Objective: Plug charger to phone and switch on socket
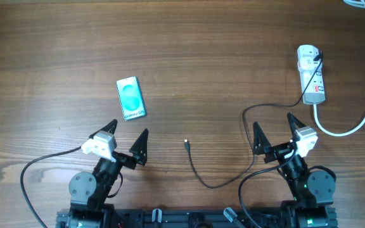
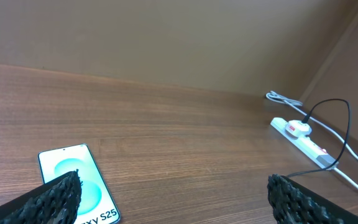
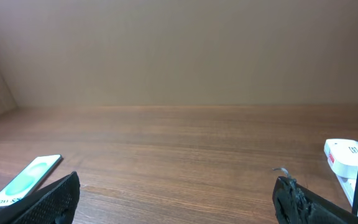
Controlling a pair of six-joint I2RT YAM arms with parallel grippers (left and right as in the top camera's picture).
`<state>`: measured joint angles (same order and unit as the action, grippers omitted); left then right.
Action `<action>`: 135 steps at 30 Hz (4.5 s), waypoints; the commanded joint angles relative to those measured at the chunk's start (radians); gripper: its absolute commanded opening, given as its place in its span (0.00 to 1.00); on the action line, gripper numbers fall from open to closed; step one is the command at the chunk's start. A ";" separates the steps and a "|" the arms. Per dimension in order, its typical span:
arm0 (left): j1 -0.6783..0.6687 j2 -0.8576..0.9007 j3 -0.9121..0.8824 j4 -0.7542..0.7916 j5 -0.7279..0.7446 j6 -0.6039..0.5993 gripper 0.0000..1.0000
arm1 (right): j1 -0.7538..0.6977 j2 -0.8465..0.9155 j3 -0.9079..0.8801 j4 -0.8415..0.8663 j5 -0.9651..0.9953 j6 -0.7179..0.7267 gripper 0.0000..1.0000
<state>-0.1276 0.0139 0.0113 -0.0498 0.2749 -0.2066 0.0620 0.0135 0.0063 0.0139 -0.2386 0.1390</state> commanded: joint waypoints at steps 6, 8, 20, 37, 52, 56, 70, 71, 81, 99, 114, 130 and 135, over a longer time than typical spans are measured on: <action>0.008 -0.006 -0.005 0.000 0.013 0.013 1.00 | -0.003 -0.009 -0.001 0.003 0.006 0.019 1.00; 0.008 -0.006 -0.005 0.000 0.013 0.013 1.00 | -0.003 -0.009 -0.001 0.003 0.006 0.020 1.00; 0.008 -0.006 -0.005 0.000 0.013 0.013 1.00 | -0.003 -0.009 -0.001 0.003 0.006 0.020 1.00; 0.008 -0.006 -0.005 0.000 0.013 0.013 1.00 | -0.003 -0.009 -0.001 0.003 0.006 0.020 1.00; 0.008 -0.006 -0.005 0.000 0.013 0.013 1.00 | -0.003 -0.009 -0.001 0.003 0.006 0.020 1.00; 0.008 -0.006 -0.005 0.000 0.013 0.013 1.00 | -0.003 -0.009 -0.001 0.003 0.006 0.019 1.00; 0.008 -0.006 -0.005 0.000 0.012 0.013 1.00 | -0.003 -0.009 -0.001 0.003 0.006 0.019 1.00; 0.008 -0.006 -0.005 0.000 0.012 0.013 1.00 | -0.003 -0.009 -0.001 0.003 0.006 0.020 0.99; 0.008 -0.006 -0.005 0.016 0.012 0.013 1.00 | -0.003 -0.009 -0.001 0.003 0.006 0.019 1.00; 0.008 0.901 1.599 -1.121 0.020 -0.012 1.00 | -0.003 -0.009 -0.001 0.003 0.006 0.019 1.00; 0.008 1.436 1.884 -1.429 -0.014 -0.072 0.04 | -0.003 -0.009 -0.001 0.003 0.006 0.019 1.00; 0.007 1.585 1.521 -1.234 -0.120 -0.291 0.45 | -0.003 -0.009 -0.001 0.003 0.006 0.020 1.00; 0.005 1.598 1.376 -1.065 -0.182 -0.381 1.00 | -0.003 -0.009 -0.001 0.003 0.006 0.019 1.00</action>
<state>-0.1223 1.5951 1.4410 -1.1629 0.1589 -0.5106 0.0620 0.0128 0.0063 0.0139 -0.2382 0.1425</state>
